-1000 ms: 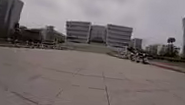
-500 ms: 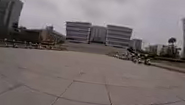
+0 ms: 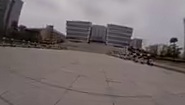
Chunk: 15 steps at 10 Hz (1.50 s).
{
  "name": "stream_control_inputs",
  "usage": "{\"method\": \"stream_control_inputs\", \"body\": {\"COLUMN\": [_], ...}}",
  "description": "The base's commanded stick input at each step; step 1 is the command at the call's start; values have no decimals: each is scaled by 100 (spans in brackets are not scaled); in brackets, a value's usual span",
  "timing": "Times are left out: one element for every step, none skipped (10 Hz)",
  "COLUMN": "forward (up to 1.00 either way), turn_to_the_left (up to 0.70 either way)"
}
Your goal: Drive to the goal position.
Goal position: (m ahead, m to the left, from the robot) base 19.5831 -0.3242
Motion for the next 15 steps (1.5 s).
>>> {"method": "stream_control_inputs", "body": {"forward": [100, 100, 100, 100, 100, 100, 100, 100, 100, 100, 100, 100, 100, 100, 100], "turn_to_the_left": [0, 0, 0, 0, 0, 0, 0, 0, 0, 0, 0, 0, 0, 0, 0]}}
